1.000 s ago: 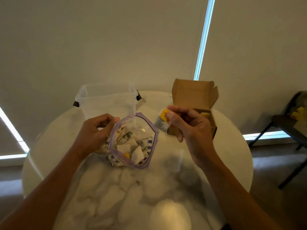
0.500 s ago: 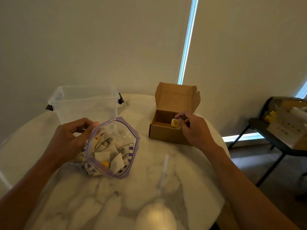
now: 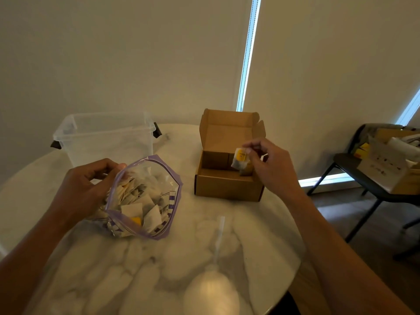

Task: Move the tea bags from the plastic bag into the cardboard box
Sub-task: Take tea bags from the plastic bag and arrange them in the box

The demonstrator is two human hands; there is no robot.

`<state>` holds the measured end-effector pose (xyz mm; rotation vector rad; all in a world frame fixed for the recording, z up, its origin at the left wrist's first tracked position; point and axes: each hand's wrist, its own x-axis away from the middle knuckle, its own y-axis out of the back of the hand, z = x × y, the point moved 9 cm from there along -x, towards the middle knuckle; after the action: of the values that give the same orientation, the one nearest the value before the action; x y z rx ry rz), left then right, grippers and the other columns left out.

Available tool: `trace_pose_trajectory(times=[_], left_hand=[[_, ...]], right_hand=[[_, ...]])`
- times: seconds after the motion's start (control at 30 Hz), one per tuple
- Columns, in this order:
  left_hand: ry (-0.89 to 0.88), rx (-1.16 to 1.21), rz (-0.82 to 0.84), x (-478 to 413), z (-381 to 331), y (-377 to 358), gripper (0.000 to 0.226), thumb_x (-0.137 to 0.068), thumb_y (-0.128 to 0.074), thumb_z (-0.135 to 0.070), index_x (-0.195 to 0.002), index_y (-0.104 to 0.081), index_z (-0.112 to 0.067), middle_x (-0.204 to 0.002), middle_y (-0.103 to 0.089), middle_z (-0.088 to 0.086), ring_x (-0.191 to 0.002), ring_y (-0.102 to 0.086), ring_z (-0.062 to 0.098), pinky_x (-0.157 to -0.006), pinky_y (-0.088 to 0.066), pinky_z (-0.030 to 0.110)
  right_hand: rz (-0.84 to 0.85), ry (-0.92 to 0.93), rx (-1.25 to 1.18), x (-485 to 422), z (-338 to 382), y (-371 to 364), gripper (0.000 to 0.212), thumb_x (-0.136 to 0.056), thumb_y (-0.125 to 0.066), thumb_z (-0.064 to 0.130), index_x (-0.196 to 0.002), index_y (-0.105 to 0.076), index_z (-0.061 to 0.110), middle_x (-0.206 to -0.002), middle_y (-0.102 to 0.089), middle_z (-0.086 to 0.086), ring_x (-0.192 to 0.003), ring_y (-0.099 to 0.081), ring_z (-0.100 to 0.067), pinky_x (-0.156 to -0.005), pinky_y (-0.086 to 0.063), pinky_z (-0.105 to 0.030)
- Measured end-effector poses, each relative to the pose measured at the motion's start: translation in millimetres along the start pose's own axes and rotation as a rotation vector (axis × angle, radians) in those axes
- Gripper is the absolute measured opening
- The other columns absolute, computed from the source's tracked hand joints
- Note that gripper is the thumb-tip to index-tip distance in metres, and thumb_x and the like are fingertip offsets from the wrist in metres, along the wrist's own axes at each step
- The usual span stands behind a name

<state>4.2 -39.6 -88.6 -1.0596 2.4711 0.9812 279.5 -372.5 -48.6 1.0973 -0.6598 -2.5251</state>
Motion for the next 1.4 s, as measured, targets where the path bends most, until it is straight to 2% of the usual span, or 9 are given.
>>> trace_pose_trajectory(times=[0.1,0.27,0.4,0.67,0.83,1.03,1.17,1.27,1.4], left_hand=[[-0.007,-0.01,0.018,-0.3,1.4,-1.1,0.014,-0.105,-0.074,-0.024,-0.097,-0.081,-0.015,-0.089,-0.08,-0.004,-0.094,-0.076,0.032,-0.076,-0.062,0.043],[0.009,0.011,-0.006,0.6,2.8,-0.6,0.012,-0.105,-0.074,-0.022,-0.095,-0.08,-0.02,-0.085,-0.08,-0.005,-0.086,-0.074,0.025,-0.074,-0.055,0.042],[0.002,-0.019,0.005,0.8,0.1,-0.9,0.013,-0.105,-0.074,-0.023,-0.097,-0.08,-0.014,-0.086,-0.081,-0.005,-0.092,-0.076,0.033,-0.074,-0.056,0.039],[-0.011,-0.053,0.016,1.4,-2.0,-0.7,0.011,-0.105,-0.075,-0.021,-0.096,-0.081,-0.017,-0.088,-0.081,-0.009,-0.091,-0.077,0.028,-0.072,-0.057,0.037],[-0.031,-0.028,0.021,2.0,-5.8,1.5,0.023,-0.097,-0.074,-0.04,-0.097,-0.081,-0.018,-0.09,-0.081,-0.008,-0.092,-0.077,0.026,-0.072,-0.06,0.039],[-0.01,-0.033,0.008,3.1,-3.0,0.9,0.014,-0.105,-0.073,-0.018,-0.094,-0.081,-0.017,-0.084,-0.079,-0.008,-0.081,-0.071,0.015,-0.07,-0.056,0.032],[-0.019,-0.037,0.005,2.1,-8.0,0.2,0.019,-0.107,-0.071,-0.025,-0.093,-0.081,-0.016,-0.082,-0.078,-0.008,-0.082,-0.073,0.018,-0.071,-0.055,0.019],[-0.037,-0.044,-0.005,2.5,-12.5,1.6,0.022,-0.108,-0.07,-0.026,-0.092,-0.081,-0.017,-0.083,-0.078,-0.008,-0.081,-0.072,0.013,-0.074,-0.055,0.017],[-0.036,-0.018,-0.02,2.8,-13.0,2.9,0.023,-0.109,-0.071,-0.027,-0.089,-0.079,-0.02,-0.082,-0.077,-0.01,-0.078,-0.066,0.002,-0.073,-0.052,0.013]], right_hand=[[0.129,-0.052,0.156,-15.6,-19.7,-0.7,0.015,-0.103,-0.068,0.025,-0.112,-0.079,0.031,-0.103,-0.074,0.014,-0.091,-0.061,0.005,-0.071,-0.039,-0.007],[0.292,-0.068,0.285,-22.8,-36.0,-15.0,0.016,-0.102,-0.07,0.026,-0.112,-0.08,0.032,-0.104,-0.076,0.012,-0.089,-0.067,-0.007,-0.07,-0.045,-0.017],[0.289,-0.073,0.311,-27.0,-37.7,-13.4,0.015,-0.102,-0.07,0.025,-0.109,-0.08,0.034,-0.1,-0.073,0.015,-0.077,-0.06,0.001,-0.064,-0.037,-0.014],[0.392,-0.098,0.391,-31.9,-40.6,-21.6,0.014,-0.098,-0.071,0.028,-0.106,-0.083,0.031,-0.093,-0.065,0.018,-0.075,-0.064,-0.012,-0.061,-0.04,-0.021],[0.348,-0.091,0.436,-37.2,-37.5,-22.6,0.011,-0.093,-0.08,0.025,-0.101,-0.085,0.031,-0.099,-0.076,0.008,-0.079,-0.062,-0.007,-0.064,-0.041,-0.021],[0.264,-0.127,0.47,-40.5,-36.8,-18.3,0.011,-0.089,-0.085,0.028,-0.092,-0.083,0.039,-0.096,-0.073,0.008,-0.074,-0.06,-0.007,-0.058,-0.039,-0.024],[0.206,-0.084,0.353,-33.1,-3.2,-7.4,0.018,-0.086,-0.087,0.033,-0.101,-0.079,0.039,-0.097,-0.07,0.016,-0.076,-0.058,-0.003,-0.063,-0.039,-0.022],[0.376,0.072,0.1,-3.7,65.8,-21.9,0.02,-0.09,-0.083,0.039,-0.109,-0.076,0.04,-0.094,-0.07,0.025,-0.086,-0.064,-0.003,-0.067,-0.042,-0.01],[0.573,0.301,-0.152,47.7,159.4,-48.2,0.025,-0.091,-0.08,0.04,-0.115,-0.077,0.036,-0.1,-0.072,0.024,-0.09,-0.069,-0.01,-0.072,-0.056,-0.018]])
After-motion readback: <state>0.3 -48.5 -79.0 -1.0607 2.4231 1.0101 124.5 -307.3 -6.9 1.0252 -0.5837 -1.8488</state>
